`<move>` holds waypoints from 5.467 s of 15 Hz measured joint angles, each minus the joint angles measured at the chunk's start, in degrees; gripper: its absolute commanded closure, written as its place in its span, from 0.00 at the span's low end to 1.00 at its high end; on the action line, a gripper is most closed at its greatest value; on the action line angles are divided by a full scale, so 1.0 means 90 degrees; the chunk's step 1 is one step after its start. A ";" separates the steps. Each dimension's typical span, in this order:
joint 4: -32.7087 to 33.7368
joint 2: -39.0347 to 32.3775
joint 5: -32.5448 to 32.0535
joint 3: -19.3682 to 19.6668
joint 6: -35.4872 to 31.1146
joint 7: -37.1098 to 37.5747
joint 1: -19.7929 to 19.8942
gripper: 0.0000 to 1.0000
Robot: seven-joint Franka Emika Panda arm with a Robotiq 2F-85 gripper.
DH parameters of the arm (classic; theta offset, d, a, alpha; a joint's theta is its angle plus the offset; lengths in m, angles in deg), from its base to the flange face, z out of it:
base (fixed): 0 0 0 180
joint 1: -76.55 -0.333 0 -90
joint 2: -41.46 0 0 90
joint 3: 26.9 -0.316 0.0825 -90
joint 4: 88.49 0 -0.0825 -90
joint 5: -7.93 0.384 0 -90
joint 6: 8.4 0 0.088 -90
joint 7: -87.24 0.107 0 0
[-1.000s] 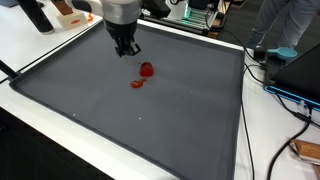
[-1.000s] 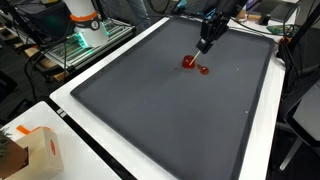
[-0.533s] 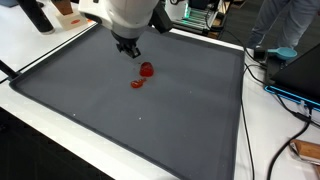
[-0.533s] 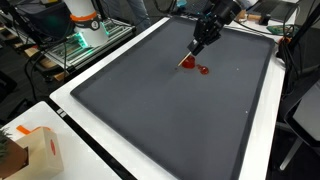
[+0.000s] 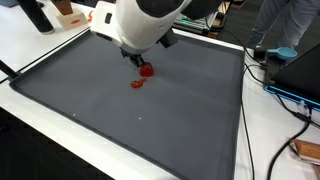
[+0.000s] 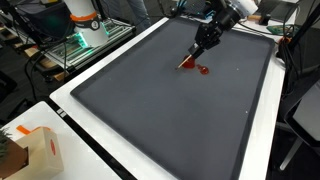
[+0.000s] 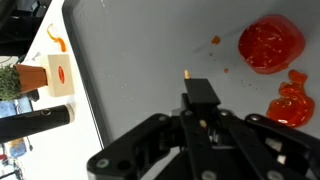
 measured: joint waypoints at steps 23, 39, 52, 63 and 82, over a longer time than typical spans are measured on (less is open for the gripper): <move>0.1346 -0.1101 -0.0374 0.0197 0.0449 -0.0372 -0.0255 0.97; 0.1551 -0.0676 0.0231 -0.0071 -0.0116 -0.2096 0.0337 0.97; 0.0537 0.0477 0.1479 -0.0536 -0.1207 -0.3709 0.1202 0.97; -0.0558 0.1302 0.2131 -0.0613 -0.1347 -0.4644 0.1462 0.97; -0.1414 0.1832 0.2301 -0.0681 -0.1932 -0.4932 0.1572 0.87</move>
